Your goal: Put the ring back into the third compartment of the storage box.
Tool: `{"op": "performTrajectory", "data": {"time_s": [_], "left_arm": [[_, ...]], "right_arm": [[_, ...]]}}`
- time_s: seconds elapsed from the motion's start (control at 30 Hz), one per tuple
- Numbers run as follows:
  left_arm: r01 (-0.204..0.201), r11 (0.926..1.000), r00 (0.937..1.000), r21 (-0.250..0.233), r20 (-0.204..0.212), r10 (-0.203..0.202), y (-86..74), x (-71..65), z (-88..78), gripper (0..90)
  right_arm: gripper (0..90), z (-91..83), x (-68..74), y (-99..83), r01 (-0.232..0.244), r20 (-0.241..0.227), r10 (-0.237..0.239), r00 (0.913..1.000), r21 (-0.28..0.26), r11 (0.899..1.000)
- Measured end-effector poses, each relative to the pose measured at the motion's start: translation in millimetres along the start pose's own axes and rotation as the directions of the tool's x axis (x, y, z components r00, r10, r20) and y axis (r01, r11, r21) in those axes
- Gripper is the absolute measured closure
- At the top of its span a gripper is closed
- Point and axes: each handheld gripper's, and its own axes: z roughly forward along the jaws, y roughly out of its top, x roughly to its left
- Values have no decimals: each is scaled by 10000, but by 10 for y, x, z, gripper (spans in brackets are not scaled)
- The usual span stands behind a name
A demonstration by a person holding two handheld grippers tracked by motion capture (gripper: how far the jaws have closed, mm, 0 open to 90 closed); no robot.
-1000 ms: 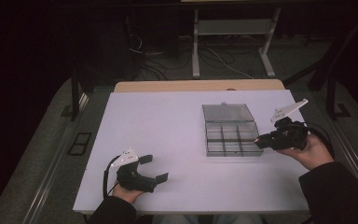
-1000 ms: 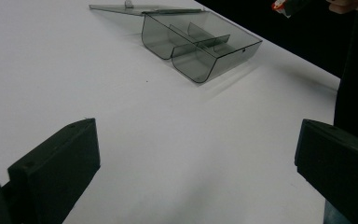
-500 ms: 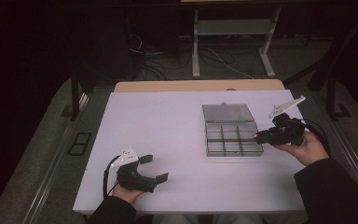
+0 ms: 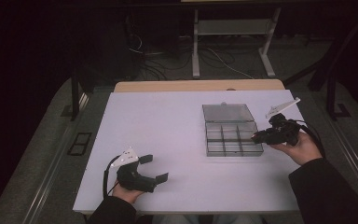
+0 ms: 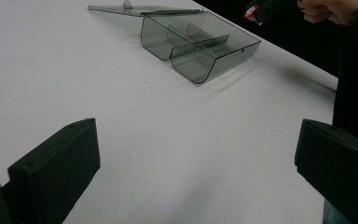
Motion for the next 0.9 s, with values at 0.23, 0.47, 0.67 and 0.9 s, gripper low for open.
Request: {"op": "performTrajectory", "data": {"time_s": [0.23, 0.47, 0.67, 0.9], "left_arm": [[-8, 10000, 10000, 6, 7, 8, 0, -1, 1, 0], [-13, 10000, 10000, 7, 10, 13, 0, -1, 1, 0], [-25, 10000, 10000, 22, 13, 25, 1, -1, 1, 0], [-38, 10000, 10000, 39, 13, 38, 1, 0, 2, 0]], "right_arm": [[695, 62, -35, -42, -212, 4, 212, 9998, 21, 9998], [695, 142, -42, -62, -306, 4, 306, 9995, 53, 9995], [695, 203, -47, -80, -375, -13, 375, 9993, 64, 9993], [695, 279, -63, -98, -522, -81, 523, 9986, 90, 9986]]}}
